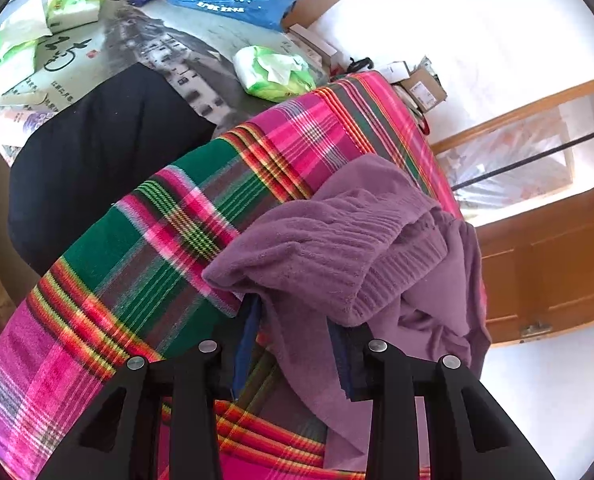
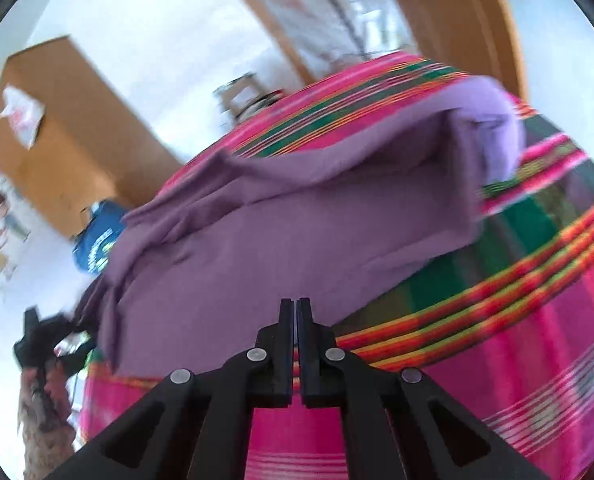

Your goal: Fold clothes

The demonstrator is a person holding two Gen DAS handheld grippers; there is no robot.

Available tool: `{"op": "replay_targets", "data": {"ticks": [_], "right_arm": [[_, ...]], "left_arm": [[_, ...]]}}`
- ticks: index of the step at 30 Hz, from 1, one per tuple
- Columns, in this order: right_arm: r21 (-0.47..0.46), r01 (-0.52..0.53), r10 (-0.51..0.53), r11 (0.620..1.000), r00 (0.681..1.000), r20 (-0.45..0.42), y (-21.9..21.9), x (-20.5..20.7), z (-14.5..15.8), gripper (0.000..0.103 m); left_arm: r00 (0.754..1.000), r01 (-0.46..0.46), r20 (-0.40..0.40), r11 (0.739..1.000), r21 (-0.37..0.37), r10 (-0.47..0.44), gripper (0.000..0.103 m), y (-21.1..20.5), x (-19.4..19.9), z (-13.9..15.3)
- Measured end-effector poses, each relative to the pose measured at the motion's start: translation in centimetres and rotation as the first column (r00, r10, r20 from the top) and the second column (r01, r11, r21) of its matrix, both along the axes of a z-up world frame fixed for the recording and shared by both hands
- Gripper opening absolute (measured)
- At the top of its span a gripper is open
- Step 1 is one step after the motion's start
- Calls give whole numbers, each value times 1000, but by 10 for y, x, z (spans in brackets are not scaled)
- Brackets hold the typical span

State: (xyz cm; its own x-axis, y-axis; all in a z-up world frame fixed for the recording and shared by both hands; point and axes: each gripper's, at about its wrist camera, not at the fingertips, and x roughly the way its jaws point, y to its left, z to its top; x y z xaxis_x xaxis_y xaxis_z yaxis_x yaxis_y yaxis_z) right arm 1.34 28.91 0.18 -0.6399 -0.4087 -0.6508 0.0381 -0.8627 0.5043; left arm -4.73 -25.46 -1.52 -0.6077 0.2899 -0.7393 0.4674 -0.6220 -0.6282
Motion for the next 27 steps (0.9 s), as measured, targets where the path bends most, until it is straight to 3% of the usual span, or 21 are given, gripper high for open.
{"op": "replay_targets", "data": {"ticks": [6,12,16,20,23,27], "right_arm": [[11,-110,110,994,994,5,-38,1,0,4],[16,-164,163,986,986,29,-55,2,-6,8],[21,-189,188,982,981,39,-67,2,-8,9],[31,-218,216,975,975,45,-81,1,-10,9],[31,-232,230,972,972,56,-88,0,-13,9],[30,-251,248,968,966,67,-95,1,-16,9]], "left_arm": [[1000,16,-6,1000,-22,-16,36,-2,-5,1],[999,8,-33,990,-139,-13,37,-6,1,6],[999,22,-42,965,-261,-34,45,-6,7,7],[996,42,-53,909,-415,-71,46,0,8,12],[990,80,-50,824,-562,-131,46,14,5,18],[982,119,-35,746,-655,-187,46,24,-6,23]]}}
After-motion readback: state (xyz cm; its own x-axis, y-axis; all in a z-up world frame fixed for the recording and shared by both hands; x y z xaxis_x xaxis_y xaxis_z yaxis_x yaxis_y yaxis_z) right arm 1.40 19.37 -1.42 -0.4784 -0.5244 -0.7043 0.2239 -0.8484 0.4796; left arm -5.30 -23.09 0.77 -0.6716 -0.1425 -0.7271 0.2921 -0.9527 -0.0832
